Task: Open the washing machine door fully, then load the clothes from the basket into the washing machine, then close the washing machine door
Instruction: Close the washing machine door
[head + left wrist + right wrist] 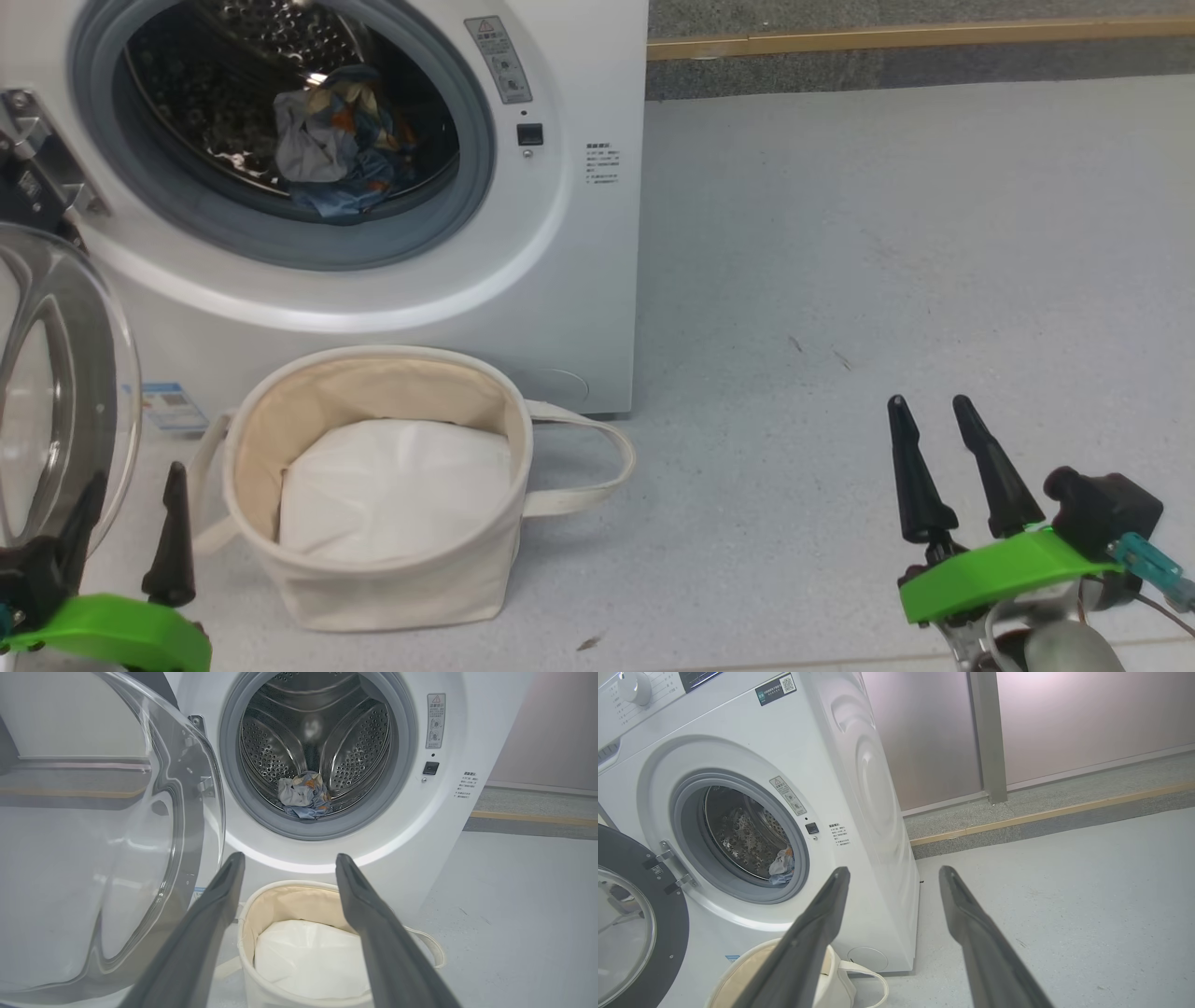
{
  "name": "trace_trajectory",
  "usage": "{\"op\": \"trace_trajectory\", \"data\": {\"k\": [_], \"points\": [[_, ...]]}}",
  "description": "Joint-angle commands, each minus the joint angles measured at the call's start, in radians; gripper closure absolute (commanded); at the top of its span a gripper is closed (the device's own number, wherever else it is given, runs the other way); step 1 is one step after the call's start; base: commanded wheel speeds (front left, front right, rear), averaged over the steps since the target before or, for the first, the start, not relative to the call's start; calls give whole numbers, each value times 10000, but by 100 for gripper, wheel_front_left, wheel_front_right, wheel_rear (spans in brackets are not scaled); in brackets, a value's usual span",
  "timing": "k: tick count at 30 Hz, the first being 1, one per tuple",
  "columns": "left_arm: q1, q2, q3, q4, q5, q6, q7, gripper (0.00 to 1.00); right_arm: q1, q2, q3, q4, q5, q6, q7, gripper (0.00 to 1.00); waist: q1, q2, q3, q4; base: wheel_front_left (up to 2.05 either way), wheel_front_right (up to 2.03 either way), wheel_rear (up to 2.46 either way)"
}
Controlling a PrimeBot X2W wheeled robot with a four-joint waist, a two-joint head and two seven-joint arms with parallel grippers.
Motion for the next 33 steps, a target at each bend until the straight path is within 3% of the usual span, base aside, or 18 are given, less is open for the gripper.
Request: {"op": "trace_trajectory", "data": {"k": [1, 8, 15, 24, 33], "points": [[-433, 525, 560, -180, 124, 131, -91, 0, -206, -56, 197, -366, -33, 10, -11, 0, 0, -1, 16, 13, -60, 60, 0], [-471, 502, 576, -91, 303, 235, -181, 0, -250, -39, 202, -345, -4, 10, -67, 0, 0, -1, 60, 137, -15, 15, 0], [-596, 612, 630, 90, 436, 404, -182, 0, -317, -24, 295, -236, 52, 10, -136, 0, 0, -1, 53, 683, 0, 0, 0], [-599, 719, 621, 110, 714, 541, -246, 0, -377, -17, 418, -68, 117, 10, -178, 0, 0, -1, 2, 1941, 0, 0, 0], [-530, 527, 1008, -20, 496, 670, -317, 0, -633, -13, 666, 147, 206, 10, -227, 0, 0, -1, -135, 3748, 0, 0, 0]]}}
